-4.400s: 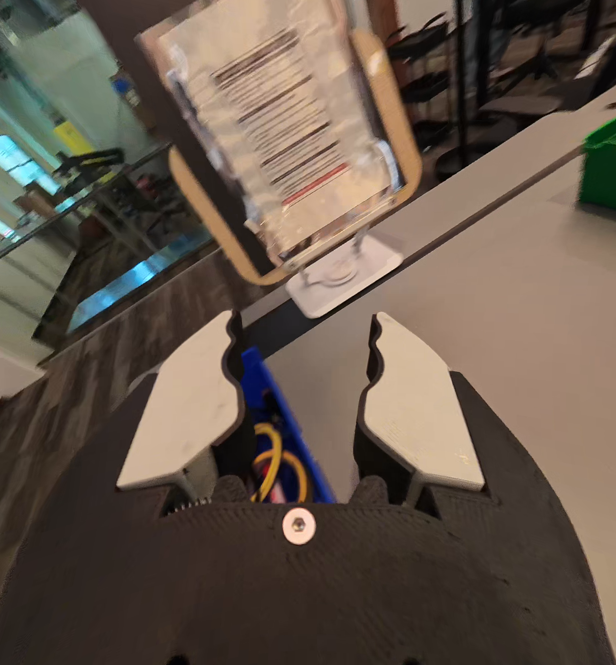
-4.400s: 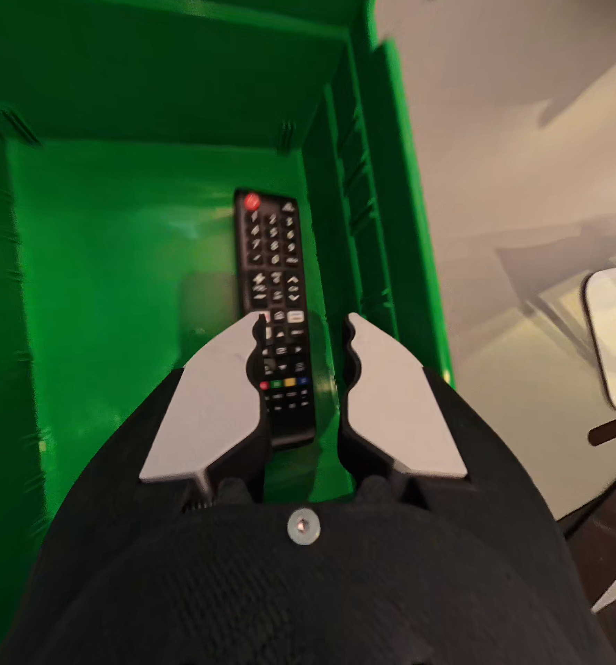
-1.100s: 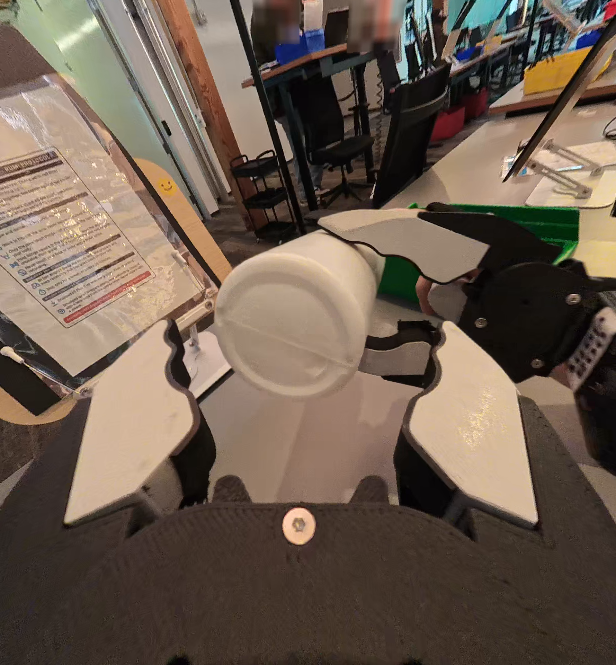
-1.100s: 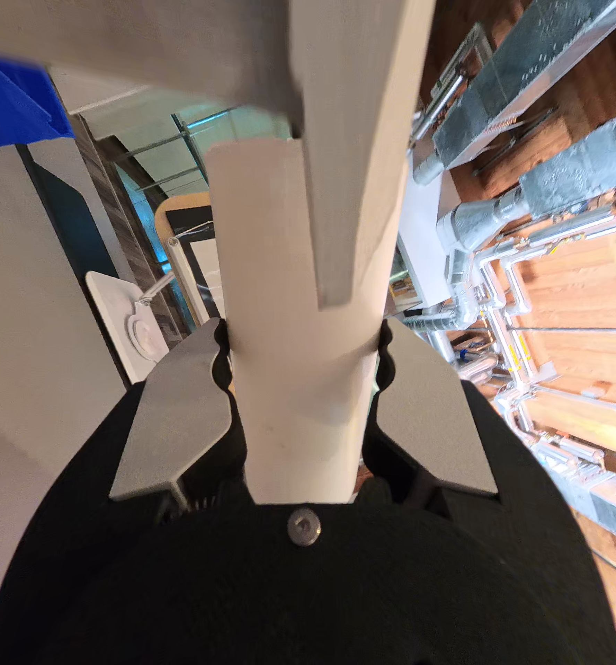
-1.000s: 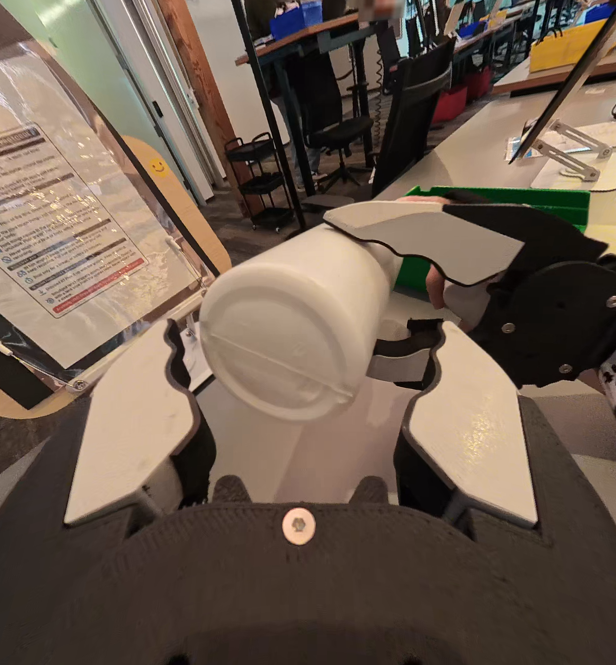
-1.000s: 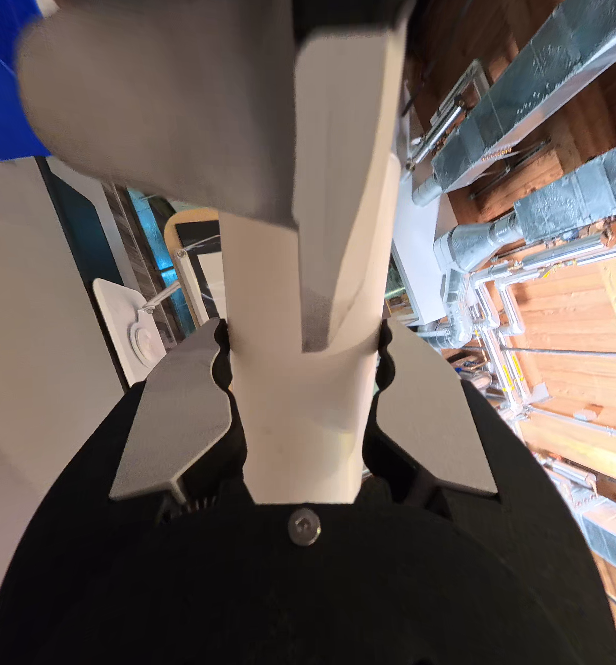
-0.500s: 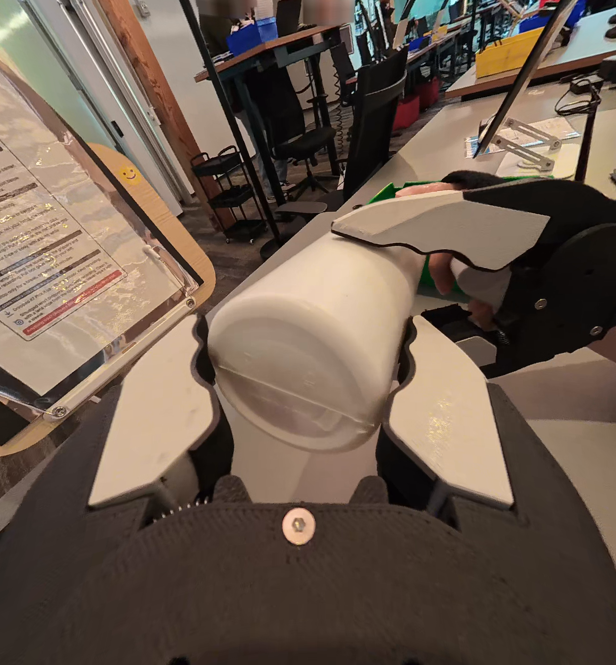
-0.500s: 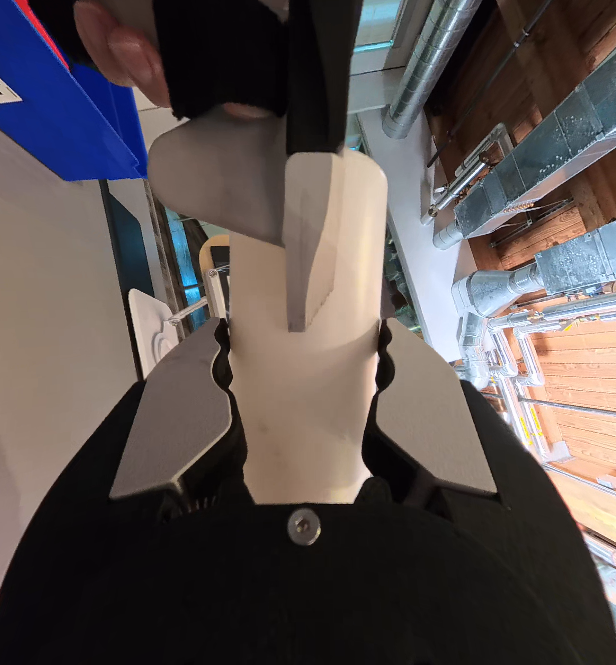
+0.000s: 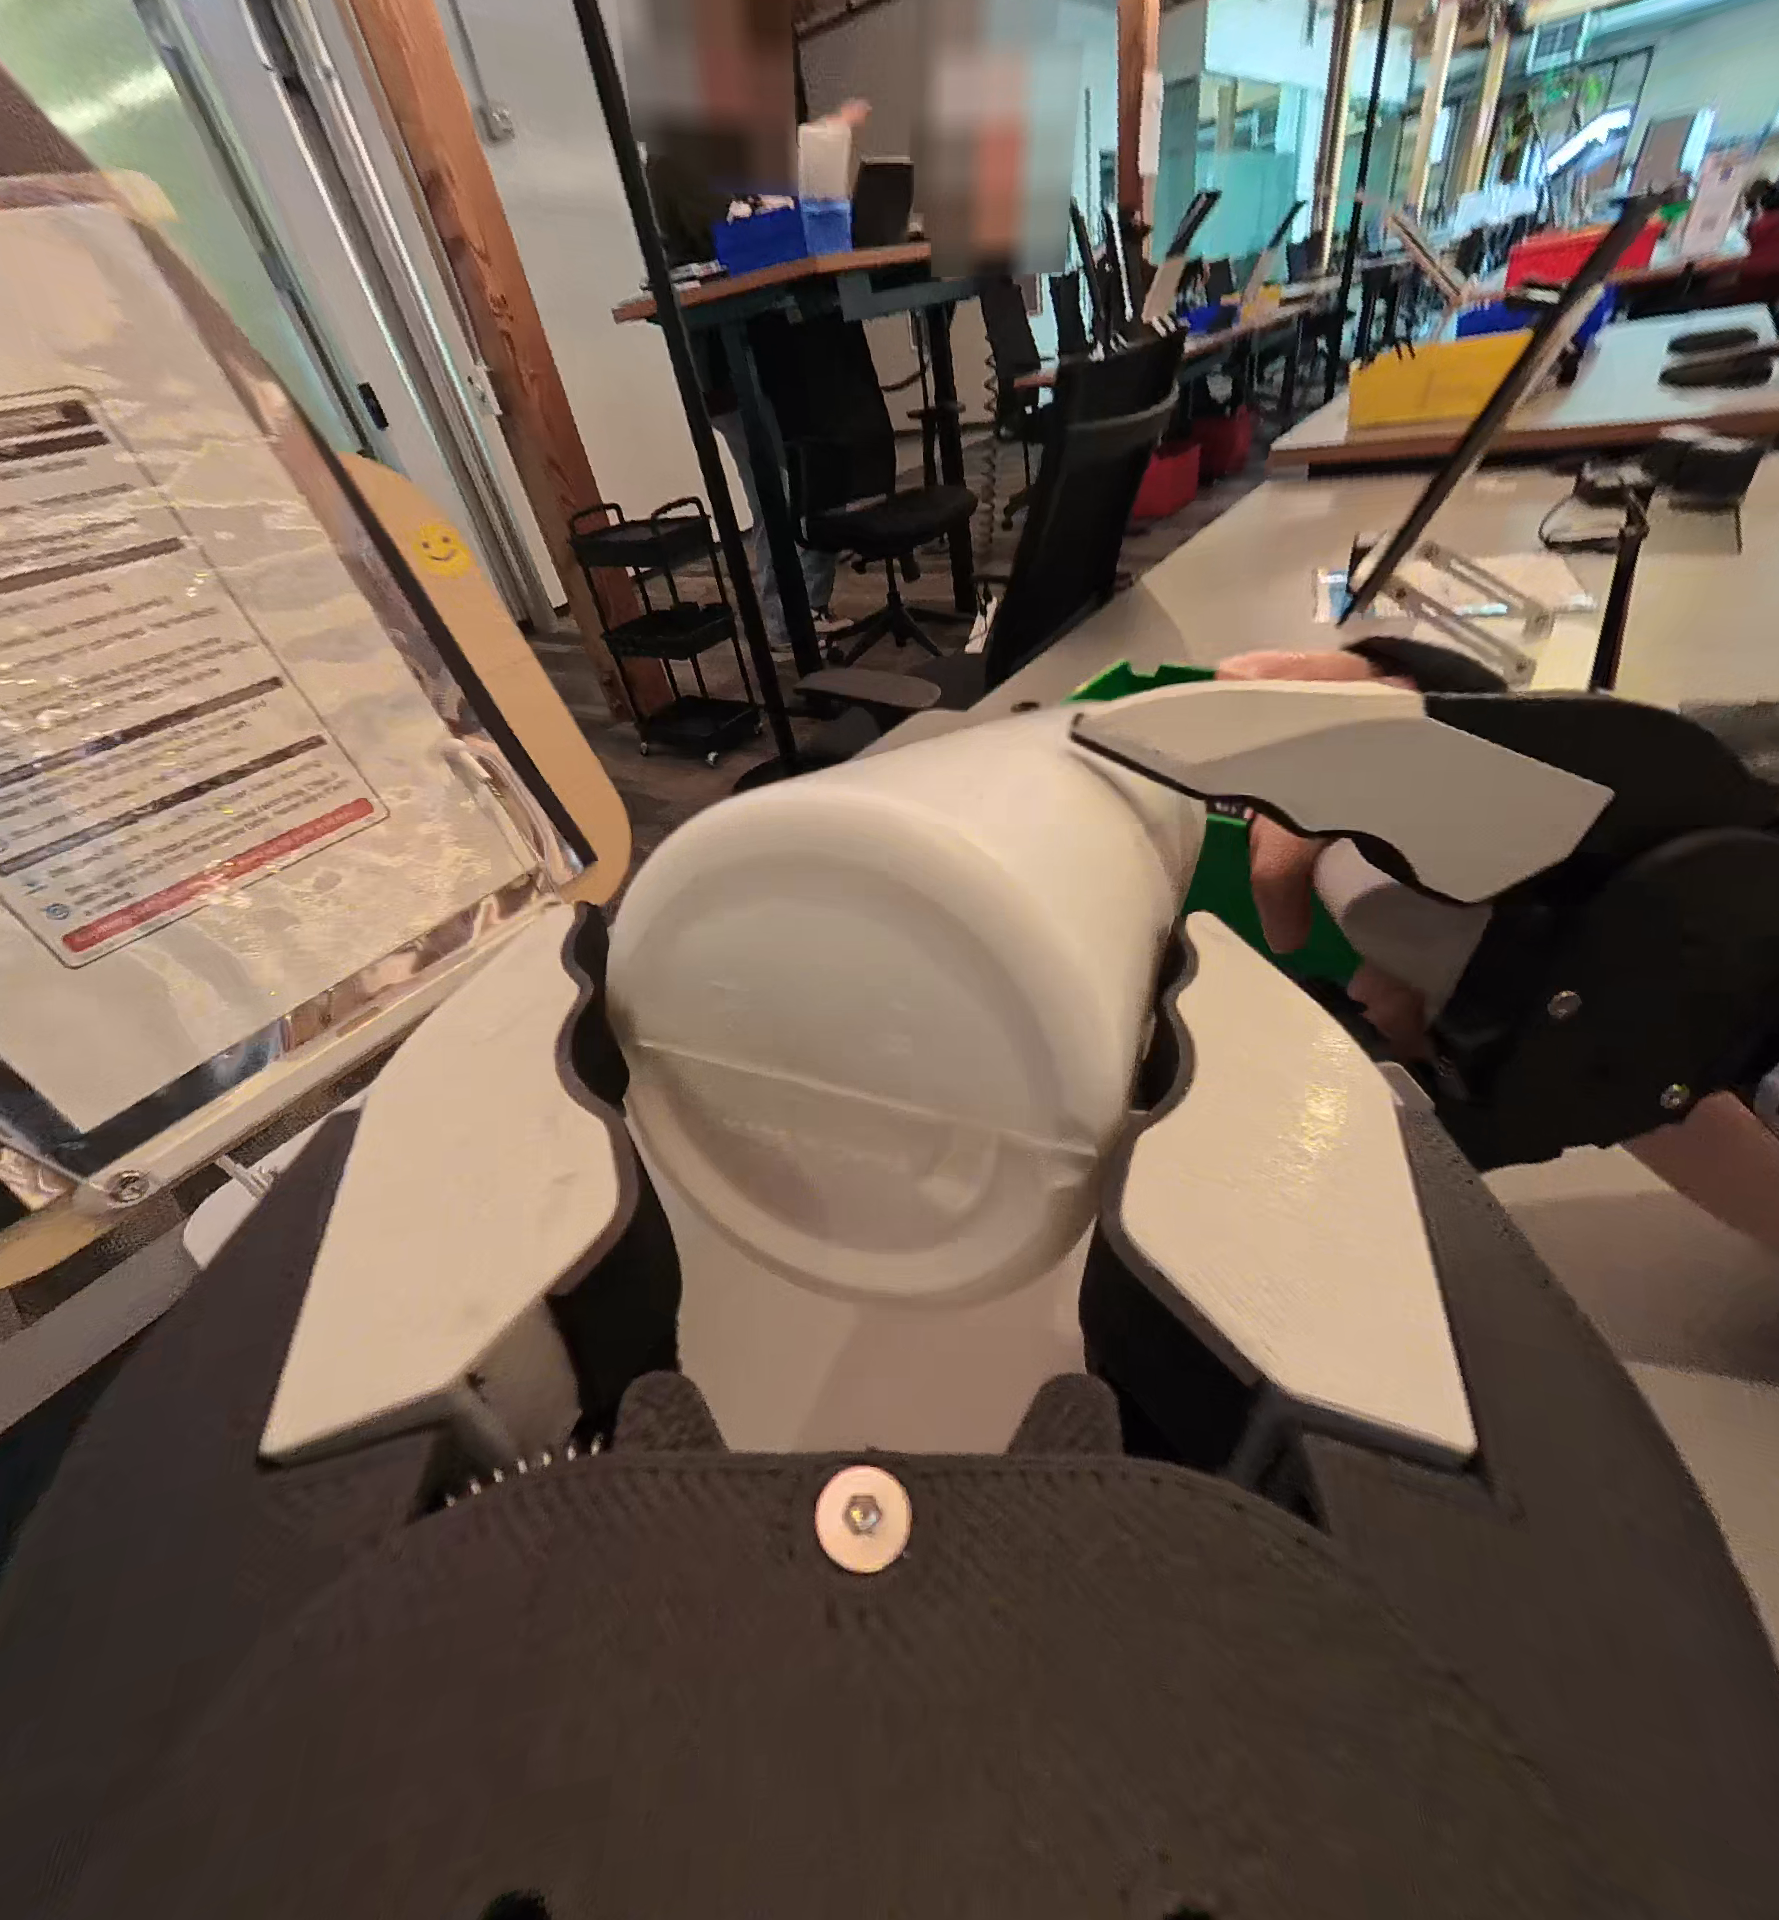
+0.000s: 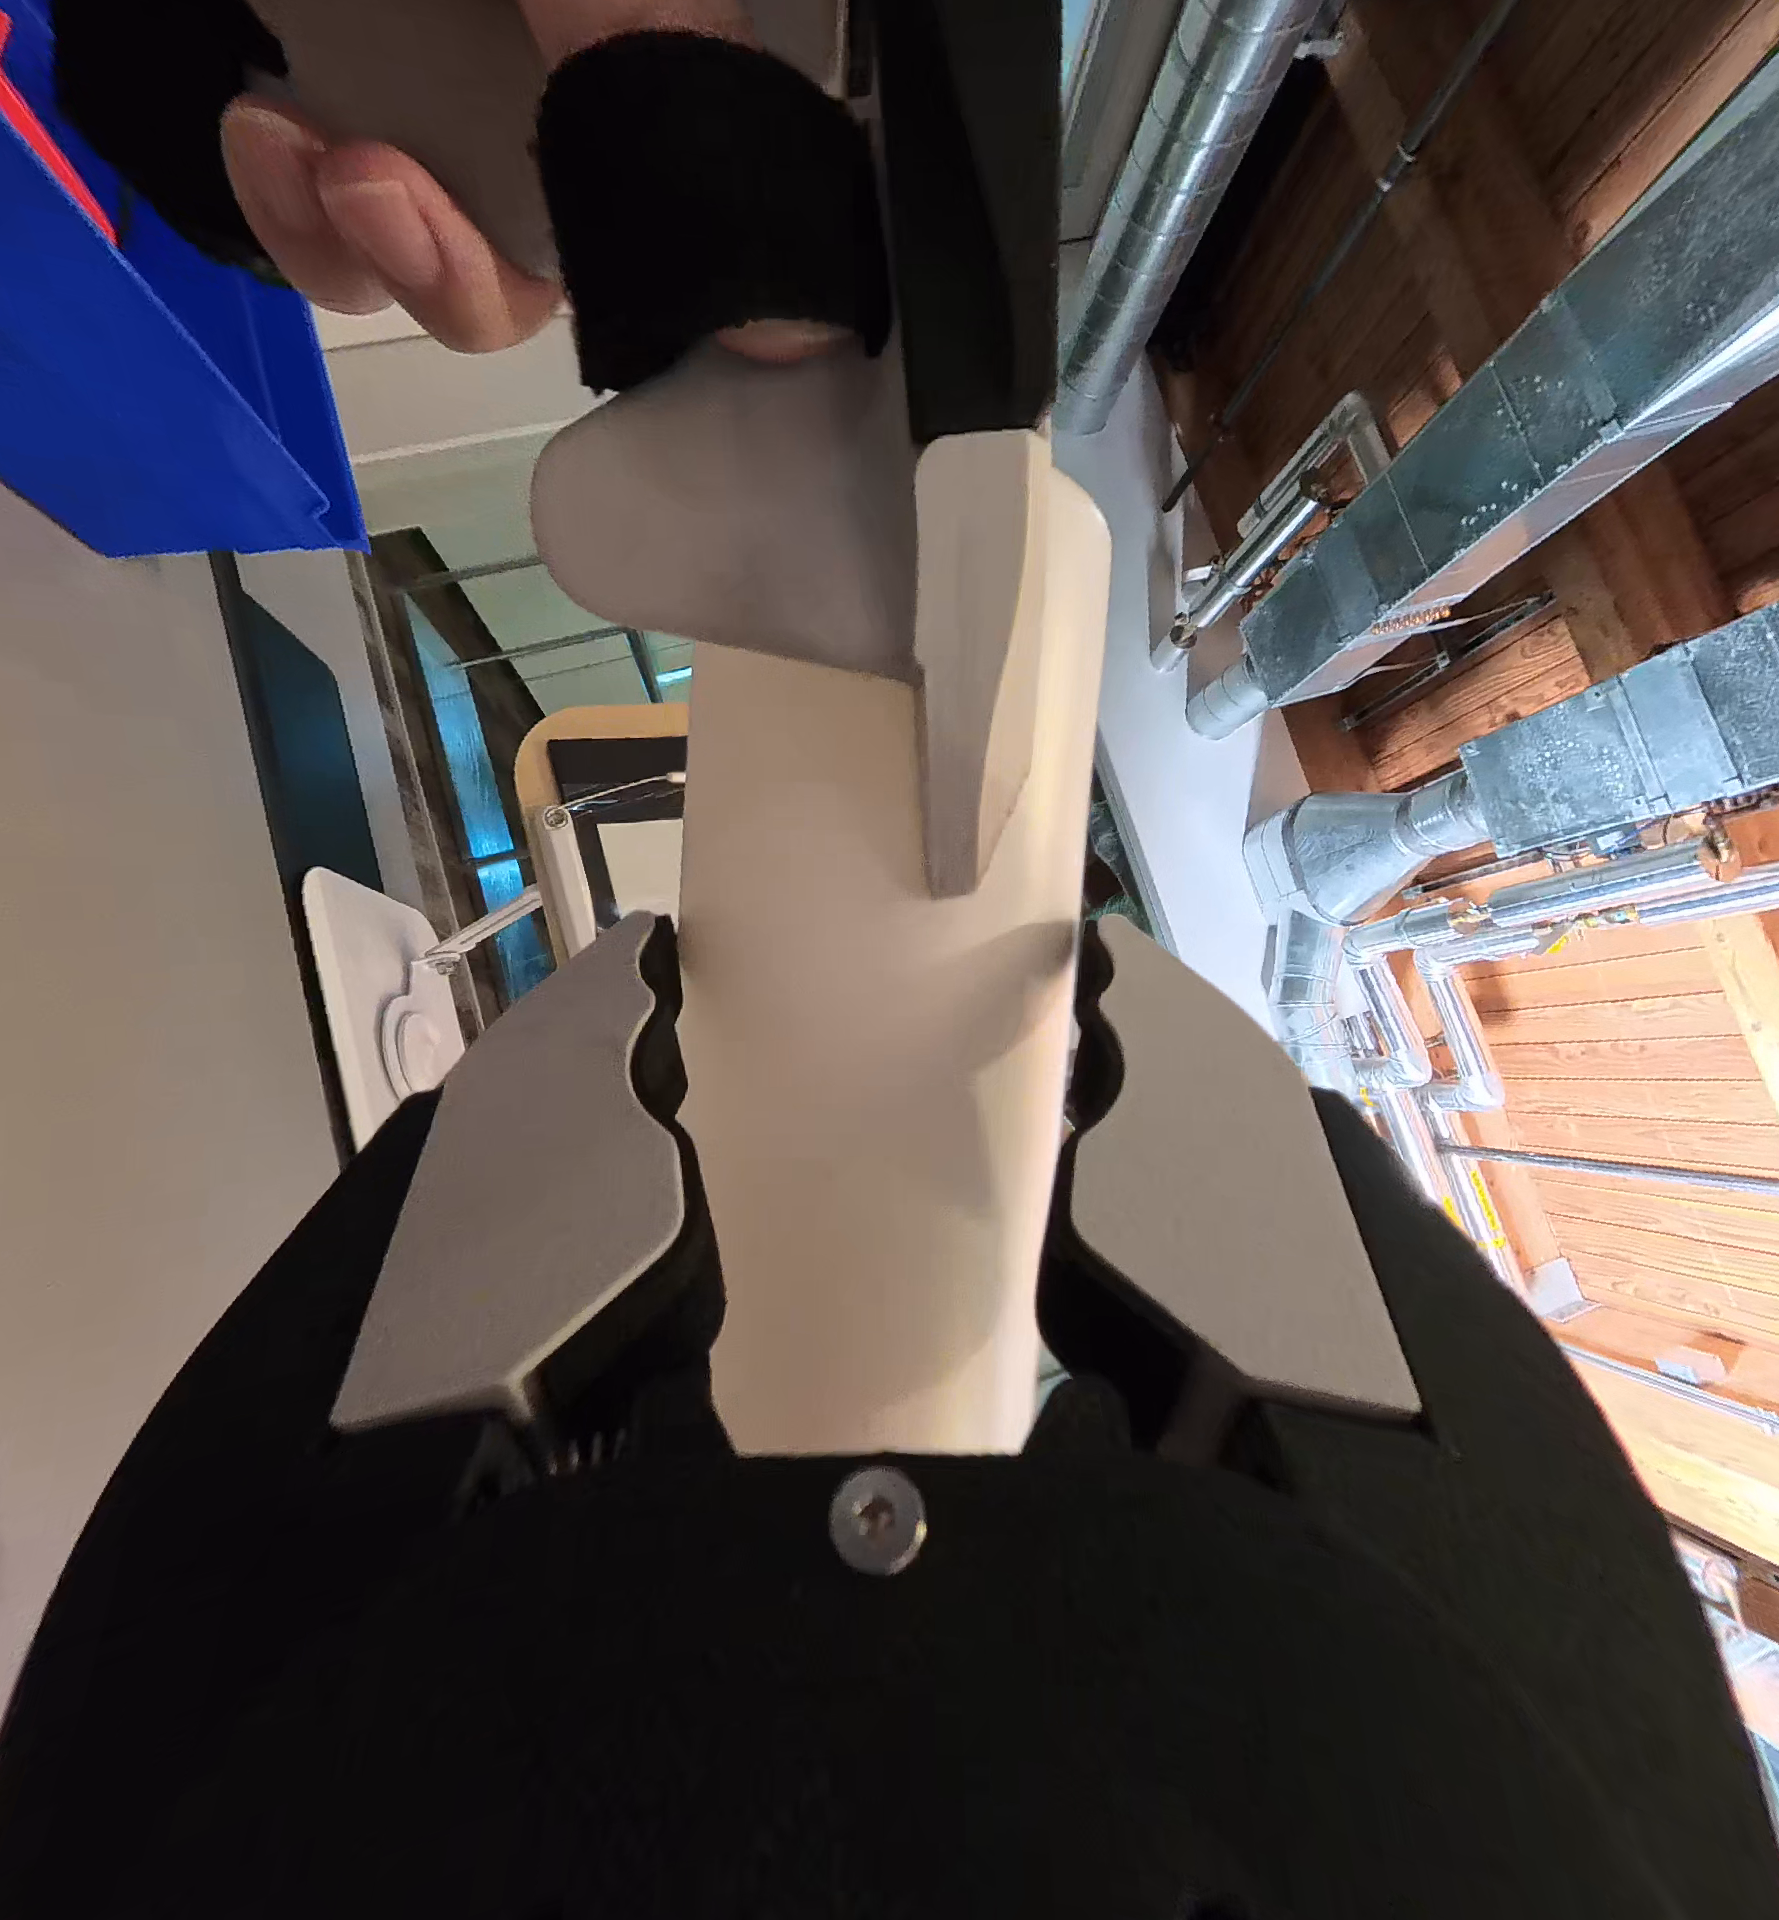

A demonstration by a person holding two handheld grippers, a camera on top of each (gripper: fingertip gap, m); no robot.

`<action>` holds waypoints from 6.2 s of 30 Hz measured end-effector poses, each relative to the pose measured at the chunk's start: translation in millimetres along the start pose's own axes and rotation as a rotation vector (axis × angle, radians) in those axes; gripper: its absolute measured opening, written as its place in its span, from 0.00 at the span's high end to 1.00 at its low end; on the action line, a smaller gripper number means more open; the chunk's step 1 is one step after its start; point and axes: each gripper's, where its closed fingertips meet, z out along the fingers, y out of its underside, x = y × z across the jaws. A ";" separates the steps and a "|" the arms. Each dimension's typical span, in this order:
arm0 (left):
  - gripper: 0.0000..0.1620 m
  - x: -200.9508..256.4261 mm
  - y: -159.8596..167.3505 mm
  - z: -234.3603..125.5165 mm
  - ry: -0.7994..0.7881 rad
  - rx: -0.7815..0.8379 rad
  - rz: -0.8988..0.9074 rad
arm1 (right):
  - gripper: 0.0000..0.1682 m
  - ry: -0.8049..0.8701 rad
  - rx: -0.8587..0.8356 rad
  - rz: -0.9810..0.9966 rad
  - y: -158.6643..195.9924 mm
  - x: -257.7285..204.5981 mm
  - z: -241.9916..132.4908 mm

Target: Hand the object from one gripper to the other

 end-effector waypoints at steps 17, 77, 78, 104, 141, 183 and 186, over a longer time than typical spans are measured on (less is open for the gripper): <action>0.42 -6.2 1.4 -5.9 0.046 -0.001 -0.114 | 0.50 -0.128 -0.307 0.174 40.8 -14.1 10.7; 0.47 9.6 3.9 -26.9 0.380 -0.022 -0.210 | 0.52 0.015 -0.120 -0.162 27.7 17.5 -5.7; 0.47 9.1 1.7 -27.3 0.385 -0.011 -0.227 | 0.51 0.018 -0.110 -0.155 26.4 18.3 -6.2; 0.47 -30.8 26.1 -8.2 0.541 0.073 -1.045 | 0.49 0.067 -0.296 -0.134 58.8 15.5 3.9; 0.38 -0.3 -8.1 -13.2 0.429 0.194 -0.448 | 0.56 -0.901 0.149 1.674 -31.6 -38.6 -6.7; 0.37 -66.7 30.4 -5.4 0.334 0.307 -1.209 | 0.47 0.122 0.077 0.101 -40.5 -29.0 -0.2; 0.34 -62.7 29.1 -4.1 0.322 0.255 -1.091 | 0.47 0.094 0.064 0.195 -32.1 -19.6 0.0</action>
